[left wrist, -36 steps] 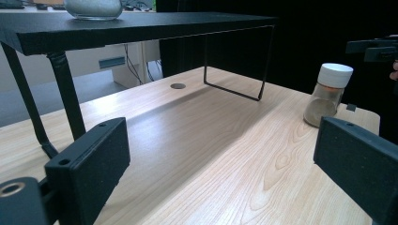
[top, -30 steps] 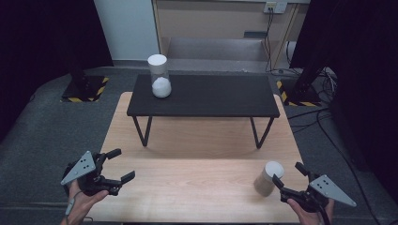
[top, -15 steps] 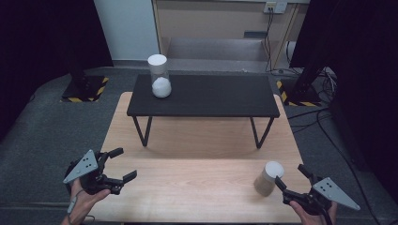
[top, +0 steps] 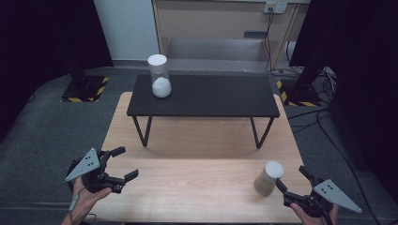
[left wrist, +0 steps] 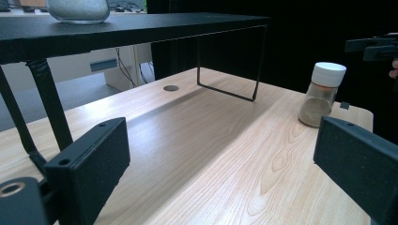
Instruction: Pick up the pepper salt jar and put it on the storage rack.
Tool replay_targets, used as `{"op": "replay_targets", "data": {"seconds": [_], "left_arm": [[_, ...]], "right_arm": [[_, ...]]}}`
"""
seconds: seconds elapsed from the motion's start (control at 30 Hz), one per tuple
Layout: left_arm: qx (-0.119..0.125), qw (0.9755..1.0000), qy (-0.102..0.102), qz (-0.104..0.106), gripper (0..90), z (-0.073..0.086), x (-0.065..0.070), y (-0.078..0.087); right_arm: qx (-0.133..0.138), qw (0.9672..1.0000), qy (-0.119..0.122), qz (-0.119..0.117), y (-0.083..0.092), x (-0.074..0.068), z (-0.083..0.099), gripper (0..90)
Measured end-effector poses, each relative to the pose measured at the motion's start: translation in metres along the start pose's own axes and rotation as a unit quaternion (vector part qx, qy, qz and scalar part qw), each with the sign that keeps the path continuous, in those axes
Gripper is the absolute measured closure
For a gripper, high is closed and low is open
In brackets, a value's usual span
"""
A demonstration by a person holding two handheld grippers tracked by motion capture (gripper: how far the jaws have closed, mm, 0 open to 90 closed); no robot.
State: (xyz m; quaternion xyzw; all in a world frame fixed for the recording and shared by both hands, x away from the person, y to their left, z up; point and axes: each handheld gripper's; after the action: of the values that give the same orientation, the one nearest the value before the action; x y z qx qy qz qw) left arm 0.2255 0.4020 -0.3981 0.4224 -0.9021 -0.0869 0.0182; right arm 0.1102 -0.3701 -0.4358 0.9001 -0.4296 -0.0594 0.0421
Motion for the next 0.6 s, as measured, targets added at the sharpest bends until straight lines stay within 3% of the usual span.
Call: {"op": "replay_targets", "data": {"seconds": [0.4,0.6], "left_arm": [[0.003,1.0,0.001,0.002,2.2,0.0,0.001,-0.001],[0.0,1.0,0.001,-0.009,1.9,0.001,0.0,-0.001]], "right_arm": [[0.0,0.9998,-0.016,-0.01,0.004,0.001,-0.006,2.7],[-0.008,0.9997,-0.018,-0.016,0.004,0.002,-0.013,2.1]]}}
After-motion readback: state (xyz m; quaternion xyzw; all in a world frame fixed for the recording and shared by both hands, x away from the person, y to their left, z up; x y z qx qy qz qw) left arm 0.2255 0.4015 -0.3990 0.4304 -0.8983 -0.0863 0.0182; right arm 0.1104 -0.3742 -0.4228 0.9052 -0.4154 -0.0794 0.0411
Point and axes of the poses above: each handheld gripper's, and its own axes: y roughly backward along the jaws, z roughly out of its underside, x roughly to its right, and after that the axes turned 14 degrees about -z, right-handed
